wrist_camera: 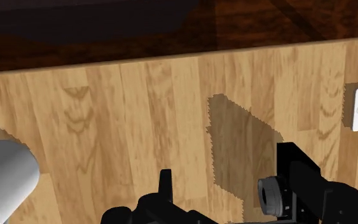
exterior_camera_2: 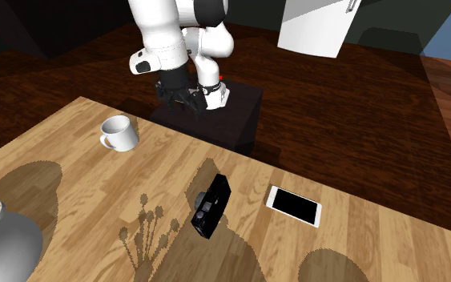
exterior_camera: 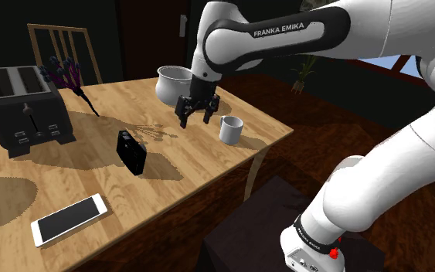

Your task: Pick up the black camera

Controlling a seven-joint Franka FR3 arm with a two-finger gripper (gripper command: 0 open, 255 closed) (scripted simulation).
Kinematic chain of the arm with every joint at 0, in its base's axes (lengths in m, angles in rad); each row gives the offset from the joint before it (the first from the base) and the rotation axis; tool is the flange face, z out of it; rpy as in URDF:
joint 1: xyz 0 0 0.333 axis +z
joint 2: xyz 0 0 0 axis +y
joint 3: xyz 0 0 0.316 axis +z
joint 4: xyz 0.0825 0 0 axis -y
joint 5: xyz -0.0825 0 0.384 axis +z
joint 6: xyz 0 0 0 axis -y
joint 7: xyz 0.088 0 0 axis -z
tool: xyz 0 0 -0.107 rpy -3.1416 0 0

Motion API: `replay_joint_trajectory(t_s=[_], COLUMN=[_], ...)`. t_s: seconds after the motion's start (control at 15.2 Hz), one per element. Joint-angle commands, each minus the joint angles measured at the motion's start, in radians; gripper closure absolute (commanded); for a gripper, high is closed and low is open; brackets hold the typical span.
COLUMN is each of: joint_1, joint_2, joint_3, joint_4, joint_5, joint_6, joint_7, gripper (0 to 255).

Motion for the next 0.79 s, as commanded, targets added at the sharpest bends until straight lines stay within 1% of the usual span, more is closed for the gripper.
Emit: replay_joint_trajectory(t_s=[0.0, 0.4, 0.73], joint_1=[0.008, 0.037, 0.07], joint_2=[0.069, 0.278, 0.458], joint_3=[0.014, 0.055, 0.078], joint_4=[0.032, 0.155, 0.291], joint_5=[0.008, 0.013, 0.0], joint_6=[0.04, 0.131, 0.18], joint_7=[0.012, 0.053, 0.09], gripper=[0, 0, 0])
